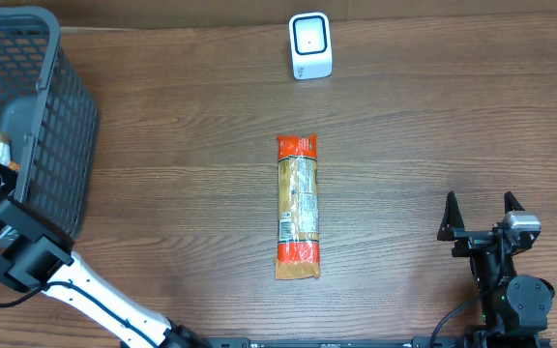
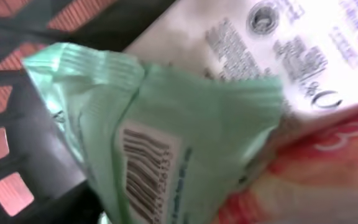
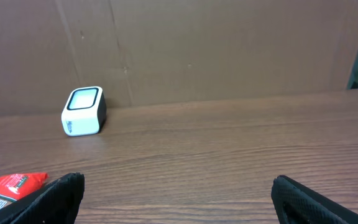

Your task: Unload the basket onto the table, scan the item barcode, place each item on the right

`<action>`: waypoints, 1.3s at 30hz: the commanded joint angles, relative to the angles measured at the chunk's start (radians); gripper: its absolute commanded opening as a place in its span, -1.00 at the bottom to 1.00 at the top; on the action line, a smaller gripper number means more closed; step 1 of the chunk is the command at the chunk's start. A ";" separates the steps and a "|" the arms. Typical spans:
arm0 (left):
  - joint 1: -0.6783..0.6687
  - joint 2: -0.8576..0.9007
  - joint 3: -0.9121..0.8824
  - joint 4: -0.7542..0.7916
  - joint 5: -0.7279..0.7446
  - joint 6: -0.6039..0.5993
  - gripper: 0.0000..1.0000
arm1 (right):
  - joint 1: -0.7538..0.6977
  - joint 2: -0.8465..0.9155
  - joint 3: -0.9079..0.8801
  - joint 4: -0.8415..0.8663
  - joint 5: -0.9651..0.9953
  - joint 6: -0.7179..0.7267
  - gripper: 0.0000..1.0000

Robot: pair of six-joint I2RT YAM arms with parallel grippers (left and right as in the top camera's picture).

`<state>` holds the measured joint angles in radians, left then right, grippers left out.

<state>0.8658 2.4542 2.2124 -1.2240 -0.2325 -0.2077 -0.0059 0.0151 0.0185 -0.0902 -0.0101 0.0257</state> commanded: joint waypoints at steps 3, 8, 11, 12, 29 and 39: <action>0.002 0.019 -0.006 -0.013 0.130 0.036 -0.64 | -0.002 -0.008 -0.010 0.006 0.012 -0.005 1.00; -0.013 0.018 0.102 -0.089 0.174 0.036 -0.64 | -0.002 -0.008 -0.010 0.006 0.012 -0.005 1.00; -0.024 0.018 0.161 -0.140 0.174 0.021 -0.74 | -0.002 -0.008 -0.010 0.006 0.012 -0.005 1.00; -0.028 0.018 0.173 -0.153 0.174 0.016 -0.63 | -0.002 -0.008 -0.010 0.006 0.012 -0.005 1.00; -0.071 0.018 0.224 -0.174 0.245 0.017 0.49 | -0.002 -0.008 -0.010 0.006 0.012 -0.005 1.00; -0.142 0.018 0.311 -0.169 0.249 -0.209 0.99 | -0.002 -0.008 -0.010 0.006 0.012 -0.005 1.00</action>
<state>0.7506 2.4557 2.5107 -1.4025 -0.0021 -0.2867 -0.0059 0.0151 0.0185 -0.0906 -0.0097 0.0257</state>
